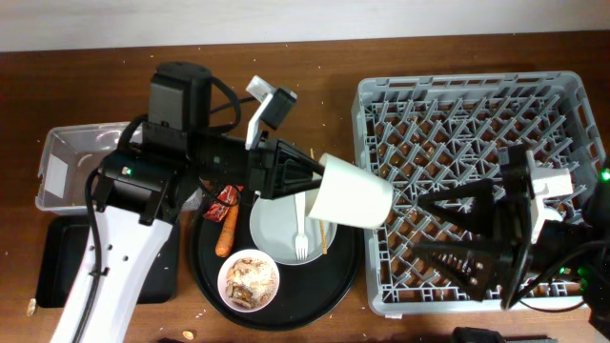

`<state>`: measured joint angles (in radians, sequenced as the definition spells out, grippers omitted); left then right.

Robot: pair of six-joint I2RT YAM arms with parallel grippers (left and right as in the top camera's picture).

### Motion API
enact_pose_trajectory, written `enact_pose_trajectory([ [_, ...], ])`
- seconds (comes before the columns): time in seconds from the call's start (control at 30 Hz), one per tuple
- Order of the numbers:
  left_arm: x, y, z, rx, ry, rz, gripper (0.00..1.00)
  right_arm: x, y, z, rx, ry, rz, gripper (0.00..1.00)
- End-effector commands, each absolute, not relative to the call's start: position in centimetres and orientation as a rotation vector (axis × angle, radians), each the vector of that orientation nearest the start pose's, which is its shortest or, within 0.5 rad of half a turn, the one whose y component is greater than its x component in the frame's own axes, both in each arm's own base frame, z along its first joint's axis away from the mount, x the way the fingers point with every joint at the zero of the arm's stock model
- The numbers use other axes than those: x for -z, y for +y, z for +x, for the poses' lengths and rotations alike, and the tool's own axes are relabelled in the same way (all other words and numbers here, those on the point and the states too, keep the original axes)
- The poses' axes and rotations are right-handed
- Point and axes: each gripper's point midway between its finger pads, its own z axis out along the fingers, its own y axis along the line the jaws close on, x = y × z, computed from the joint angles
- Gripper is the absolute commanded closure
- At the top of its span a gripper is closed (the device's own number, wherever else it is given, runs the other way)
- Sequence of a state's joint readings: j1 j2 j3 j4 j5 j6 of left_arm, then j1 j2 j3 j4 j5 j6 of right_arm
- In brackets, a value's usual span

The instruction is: Sort waste into correct bins and load items into the dishwasher rack

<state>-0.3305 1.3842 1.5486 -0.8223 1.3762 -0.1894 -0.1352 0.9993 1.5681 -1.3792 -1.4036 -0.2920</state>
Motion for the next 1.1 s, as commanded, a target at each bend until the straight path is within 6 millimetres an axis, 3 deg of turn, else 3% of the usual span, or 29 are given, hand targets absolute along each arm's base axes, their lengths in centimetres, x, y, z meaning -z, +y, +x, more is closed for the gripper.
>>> enact_pose_trajectory([
  [0.0,-41.1,-25.7,20.9,1.836,1.853,0.982,1.00,-43.9,16.1,15.2,-1.393,1.813,-0.741,0.23],
  [0.13,-41.1,-25.7,20.7,1.845,1.848,0.988,1.00,-42.2,17.7,18.0,-1.319,1.919,-0.759,0.26],
  [0.2,-41.1,-25.7,20.8,1.843,1.848,0.988,1.00,-41.8,20.0,18.0,-1.380,1.898,-0.875,0.32],
  [0.23,-41.1,-25.7,20.8,1.843,1.848,0.988,1.00,-41.7,20.7,17.9,-1.399,1.889,-0.913,0.41],
  [0.3,-41.2,-25.7,20.8,1.839,1.841,0.992,1.00,-41.5,21.0,18.0,-1.380,1.892,-0.926,0.51],
  [0.37,-41.2,-25.7,20.9,1.832,1.837,0.994,0.94,-41.6,20.8,18.0,-1.345,1.890,-0.920,0.53],
  [0.4,-41.2,-25.8,21.1,1.813,1.835,0.993,0.40,-41.5,20.5,18.2,-1.299,1.900,-0.907,0.53],
  [0.43,-40.9,-25.8,21.6,1.781,1.854,0.977,0.01,-41.2,20.0,18.7,-1.227,1.935,-0.861,0.53],
  [0.47,-40.7,-25.8,21.8,1.760,1.865,0.966,0.01,-40.8,19.1,19.6,-1.143,1.989,-0.776,0.53],
  [0.57,-39.8,-25.9,23.2,1.660,1.920,0.914,0.01,-39.3,12.2,23.3,-0.826,2.157,-0.280,0.53],
  [0.6,-39.5,-25.9,23.5,1.634,1.933,0.901,0.01,-37.8,7.5,24.0,-0.664,2.227,-0.034,0.53],
  [0.7,-39.5,-25.9,23.5,1.633,1.935,0.900,0.01,-32.5,-3.2,23.3,-0.325,2.402,0.541,0.51],
  [0.77,-39.5,-25.9,23.5,1.635,1.937,0.898,0.01,-28.4,-7.8,22.4,-0.274,2.535,0.864,0.52],
  [0.83,-39.4,-25.8,23.5,1.637,1.944,0.895,0.01,-25.0,-9.2,22.7,-0.319,2.677,1.001,0.47],
  [0.9,-39.4,-25.8,23.5,1.637,1.944,0.895,0.01,-21.9,-10.8,25.0,-0.353,2.753,1.052,0.46],
  [1.0,-39.4,-25.8,23.5,1.637,1.944,0.895,0.00,-19.6,-13.0,28.5,-0.347,2.706,1.096,0.43],
  [1.07,-39.4,-25.8,23.5,1.637,1.944,0.895,0.01,-19.0,-12.6,29.7,-0.371,2.710,1.069,0.43],
])
